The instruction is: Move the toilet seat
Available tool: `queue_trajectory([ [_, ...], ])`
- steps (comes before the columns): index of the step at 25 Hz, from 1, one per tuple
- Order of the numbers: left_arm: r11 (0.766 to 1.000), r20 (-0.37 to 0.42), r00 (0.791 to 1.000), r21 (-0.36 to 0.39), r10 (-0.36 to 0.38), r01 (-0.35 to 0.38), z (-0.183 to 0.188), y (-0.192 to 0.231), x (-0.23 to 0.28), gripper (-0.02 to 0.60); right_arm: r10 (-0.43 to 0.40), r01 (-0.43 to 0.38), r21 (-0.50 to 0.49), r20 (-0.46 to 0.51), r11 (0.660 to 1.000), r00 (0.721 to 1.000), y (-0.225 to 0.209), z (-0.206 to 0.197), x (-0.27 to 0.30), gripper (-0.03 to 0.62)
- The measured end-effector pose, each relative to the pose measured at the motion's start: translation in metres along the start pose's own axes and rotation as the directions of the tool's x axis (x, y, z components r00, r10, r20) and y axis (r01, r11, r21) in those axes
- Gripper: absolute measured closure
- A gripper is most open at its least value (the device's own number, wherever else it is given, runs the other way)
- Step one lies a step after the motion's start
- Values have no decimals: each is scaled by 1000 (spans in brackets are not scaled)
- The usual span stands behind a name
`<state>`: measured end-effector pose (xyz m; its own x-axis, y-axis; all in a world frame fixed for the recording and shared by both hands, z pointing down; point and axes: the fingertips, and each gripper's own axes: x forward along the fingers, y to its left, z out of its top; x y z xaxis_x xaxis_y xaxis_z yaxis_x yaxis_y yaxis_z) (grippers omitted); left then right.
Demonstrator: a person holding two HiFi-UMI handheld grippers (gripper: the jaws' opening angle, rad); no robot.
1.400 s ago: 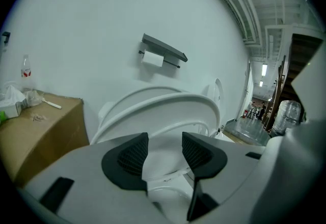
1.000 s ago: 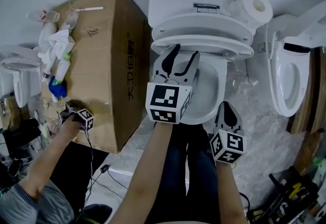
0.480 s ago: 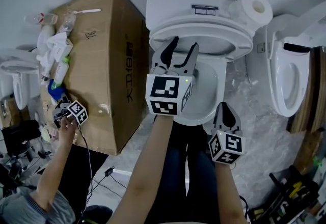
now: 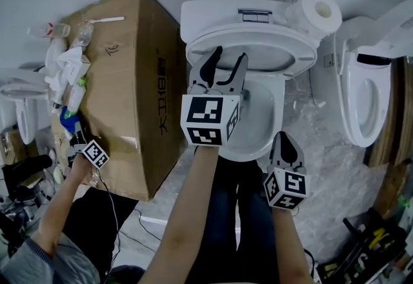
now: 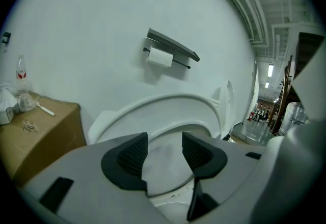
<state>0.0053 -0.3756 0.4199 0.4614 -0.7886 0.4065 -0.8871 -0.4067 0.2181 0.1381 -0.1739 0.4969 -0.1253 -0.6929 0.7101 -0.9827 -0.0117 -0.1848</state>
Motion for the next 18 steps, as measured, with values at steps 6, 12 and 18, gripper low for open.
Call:
queue_trajectory([
  [6,1000,4,1000,12,-14,13,-5,-6,-9,359,1,-1,-11,6,1000,1000,3,0,-2,571],
  [12,999,-26,999,13,-33,33,-27,-20,-29,359,8,-7,-32,27,999,1000,10,6,-5,577],
  [18,999,-32,999,-36,-24,23,-50,-32,-61,359,25,-22,-68,51,997,998,21,10,-13,579],
])
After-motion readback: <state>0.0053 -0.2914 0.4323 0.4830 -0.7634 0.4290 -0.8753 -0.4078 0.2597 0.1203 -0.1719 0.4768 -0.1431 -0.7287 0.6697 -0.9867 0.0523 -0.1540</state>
